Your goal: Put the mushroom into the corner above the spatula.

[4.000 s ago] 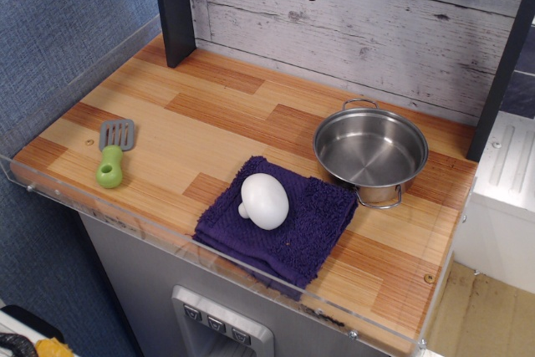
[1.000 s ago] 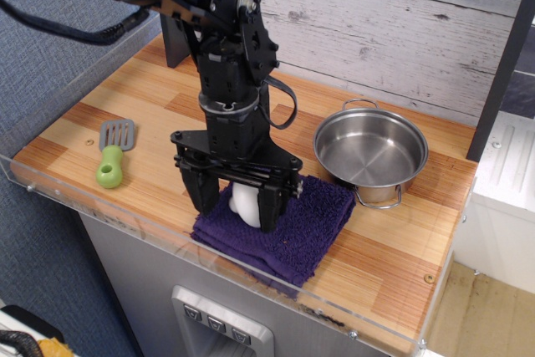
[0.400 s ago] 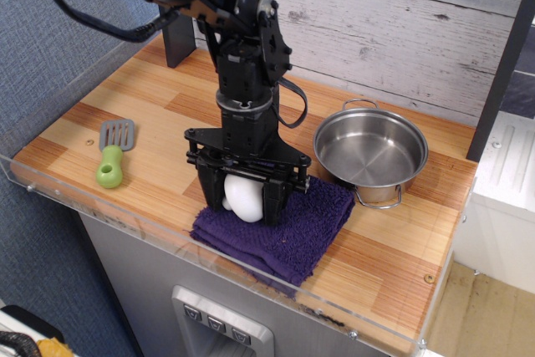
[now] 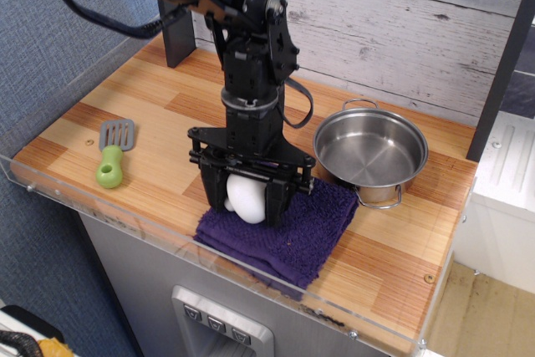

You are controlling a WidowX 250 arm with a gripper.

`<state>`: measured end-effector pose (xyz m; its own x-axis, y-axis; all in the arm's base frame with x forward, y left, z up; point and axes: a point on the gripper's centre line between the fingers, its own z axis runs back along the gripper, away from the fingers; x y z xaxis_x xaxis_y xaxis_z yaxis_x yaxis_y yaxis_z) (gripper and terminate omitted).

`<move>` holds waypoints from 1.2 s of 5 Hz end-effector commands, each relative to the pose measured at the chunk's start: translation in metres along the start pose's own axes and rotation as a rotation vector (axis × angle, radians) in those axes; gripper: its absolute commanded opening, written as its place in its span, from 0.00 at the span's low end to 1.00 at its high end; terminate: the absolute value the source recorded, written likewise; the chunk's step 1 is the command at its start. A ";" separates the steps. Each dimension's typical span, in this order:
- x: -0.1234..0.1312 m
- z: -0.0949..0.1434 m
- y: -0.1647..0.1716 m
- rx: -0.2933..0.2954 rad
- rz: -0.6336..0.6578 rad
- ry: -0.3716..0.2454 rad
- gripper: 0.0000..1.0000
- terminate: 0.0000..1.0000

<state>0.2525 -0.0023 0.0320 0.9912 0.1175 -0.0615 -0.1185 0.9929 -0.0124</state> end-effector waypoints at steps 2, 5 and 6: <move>0.044 0.087 -0.004 -0.098 0.000 -0.129 0.00 0.00; 0.100 0.080 0.054 -0.038 0.089 -0.113 0.00 0.00; 0.106 0.070 0.076 -0.001 0.119 -0.101 0.00 0.00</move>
<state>0.3484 0.0820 0.0771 0.9728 0.2309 -0.0183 -0.2311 0.9729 -0.0115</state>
